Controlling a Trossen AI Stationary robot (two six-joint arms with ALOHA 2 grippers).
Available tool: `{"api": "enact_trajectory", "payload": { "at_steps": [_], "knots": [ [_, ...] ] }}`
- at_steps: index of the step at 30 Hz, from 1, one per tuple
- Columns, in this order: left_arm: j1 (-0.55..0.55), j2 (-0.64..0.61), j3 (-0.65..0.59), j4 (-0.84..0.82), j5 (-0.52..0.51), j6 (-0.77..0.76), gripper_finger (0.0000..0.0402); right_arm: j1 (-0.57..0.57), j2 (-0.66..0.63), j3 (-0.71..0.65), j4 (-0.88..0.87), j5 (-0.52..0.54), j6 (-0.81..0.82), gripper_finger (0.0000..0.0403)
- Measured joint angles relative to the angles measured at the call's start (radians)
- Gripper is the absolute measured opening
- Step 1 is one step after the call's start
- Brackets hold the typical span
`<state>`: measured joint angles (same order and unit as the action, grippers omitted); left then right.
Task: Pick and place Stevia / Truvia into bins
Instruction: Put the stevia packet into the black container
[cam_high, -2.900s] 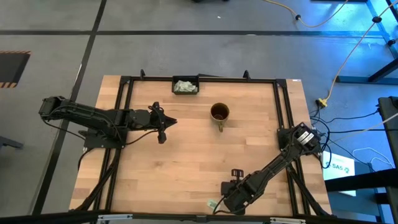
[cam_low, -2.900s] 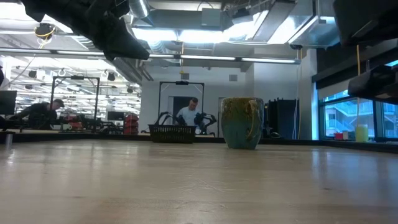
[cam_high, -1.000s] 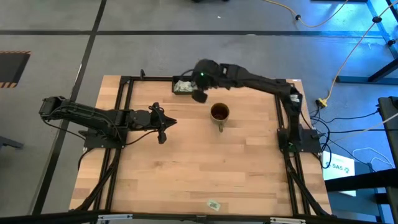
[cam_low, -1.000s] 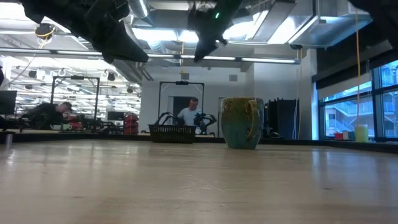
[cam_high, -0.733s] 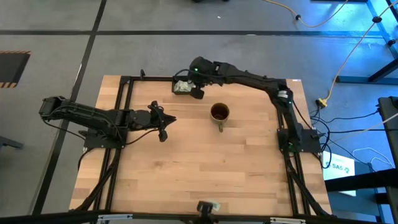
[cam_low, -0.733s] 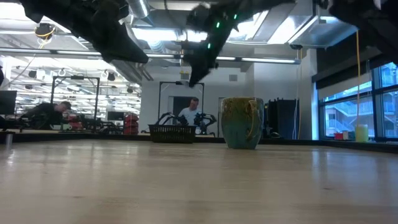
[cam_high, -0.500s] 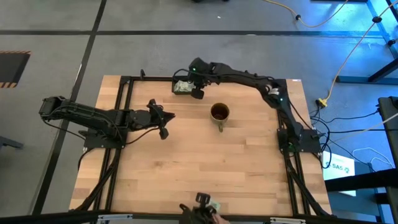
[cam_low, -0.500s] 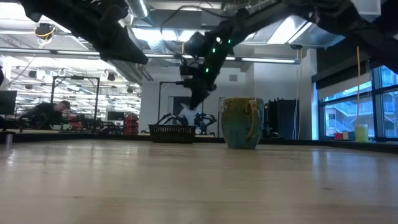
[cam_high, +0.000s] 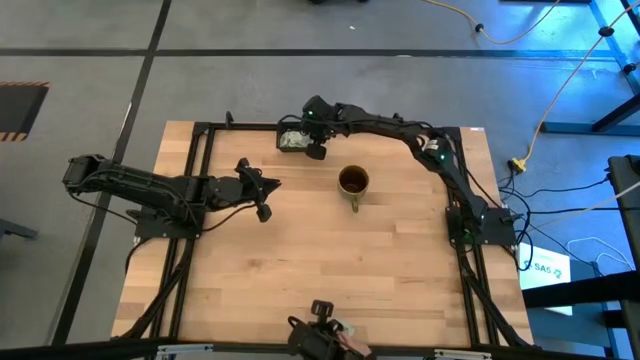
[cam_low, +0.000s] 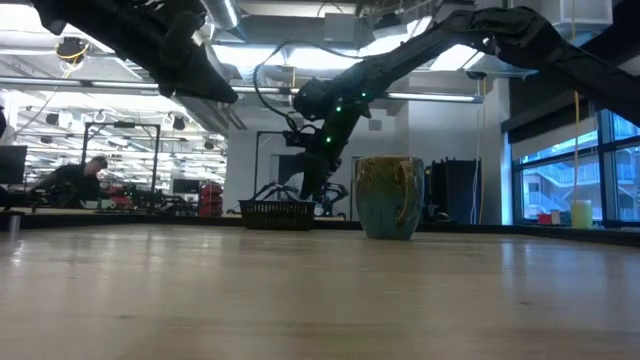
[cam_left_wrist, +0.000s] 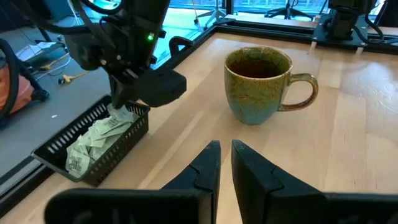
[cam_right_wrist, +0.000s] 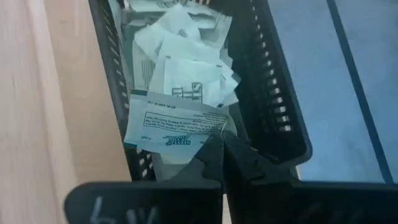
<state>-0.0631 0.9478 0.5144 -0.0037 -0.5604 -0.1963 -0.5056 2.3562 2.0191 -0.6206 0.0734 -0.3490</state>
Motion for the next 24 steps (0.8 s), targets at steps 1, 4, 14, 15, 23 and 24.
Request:
{"api": "enact_trajectory", "payload": {
  "at_steps": [1,4,14,15,23,24],
  "knots": [
    [0.000,0.000,0.000,0.000,0.000,0.000,0.0033,0.000,0.000,0.000,0.009,0.000,0.000,0.0000],
    [0.000,0.000,0.000,0.002,-0.001,0.000,0.0033,0.000,-0.001,0.003,0.057,0.000,0.002,0.0000],
    [0.000,0.000,0.000,0.003,-0.006,-0.003,0.0033,0.001,-0.002,0.003,0.093,0.001,0.007,0.0003],
    [0.000,0.000,0.000,0.003,-0.006,-0.003,0.0033,0.001,-0.002,0.003,0.089,0.001,0.007,0.0005],
    [0.000,0.000,0.000,0.003,-0.005,-0.003,0.0033,0.001,-0.002,0.003,0.046,0.001,0.031,0.0011],
    [0.000,0.000,0.000,0.003,-0.005,-0.003,0.0033,0.001,-0.002,0.003,0.046,0.001,0.031,0.0011]
  ]
}}
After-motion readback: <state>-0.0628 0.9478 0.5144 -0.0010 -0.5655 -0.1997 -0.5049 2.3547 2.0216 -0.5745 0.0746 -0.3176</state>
